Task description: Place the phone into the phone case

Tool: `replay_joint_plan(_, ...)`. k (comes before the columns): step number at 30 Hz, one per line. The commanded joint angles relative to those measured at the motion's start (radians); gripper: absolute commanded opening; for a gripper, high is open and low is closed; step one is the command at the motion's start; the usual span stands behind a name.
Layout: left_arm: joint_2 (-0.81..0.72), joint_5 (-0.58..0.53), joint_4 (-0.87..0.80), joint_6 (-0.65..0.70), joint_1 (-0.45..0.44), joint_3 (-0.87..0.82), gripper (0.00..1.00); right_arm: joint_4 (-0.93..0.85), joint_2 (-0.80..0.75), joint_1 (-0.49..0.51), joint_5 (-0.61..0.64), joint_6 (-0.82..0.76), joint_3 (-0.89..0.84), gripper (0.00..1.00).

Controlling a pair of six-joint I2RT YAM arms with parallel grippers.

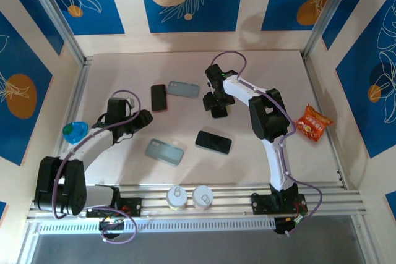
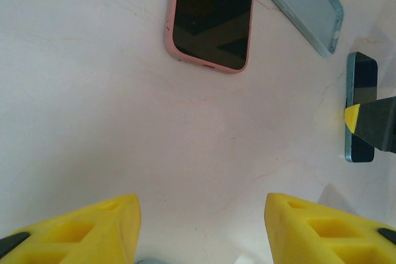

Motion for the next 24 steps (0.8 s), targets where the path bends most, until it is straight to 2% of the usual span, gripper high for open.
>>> replay_joint_plan(1,-0.03,0.009,-0.013,0.02,-0.007,-0.005,0.56,-0.038,0.051,0.013,-0.007,-0.002,0.003,0.86)
replay_joint_plan(7,-0.04,0.007,-0.02,0.02,-0.007,-0.005,0.56,-0.048,0.058,0.013,-0.01,-0.008,0.006,0.86)
replay_joint_plan(12,-0.04,0.013,-0.025,0.029,-0.008,-0.003,0.56,-0.019,0.039,0.017,0.002,-0.005,-0.026,0.65)
replay_joint_plan(15,-0.028,0.023,-0.018,0.046,-0.009,-0.004,0.56,0.037,-0.018,0.022,0.004,-0.007,-0.079,0.57)
replay_joint_plan(18,0.002,0.039,-0.032,0.075,-0.013,0.013,0.56,0.082,-0.08,0.028,0.005,-0.05,-0.118,0.53)
replay_joint_plan(24,0.057,0.108,-0.008,0.109,-0.035,0.065,0.56,0.101,-0.177,0.033,-0.05,-0.146,-0.145,0.53)
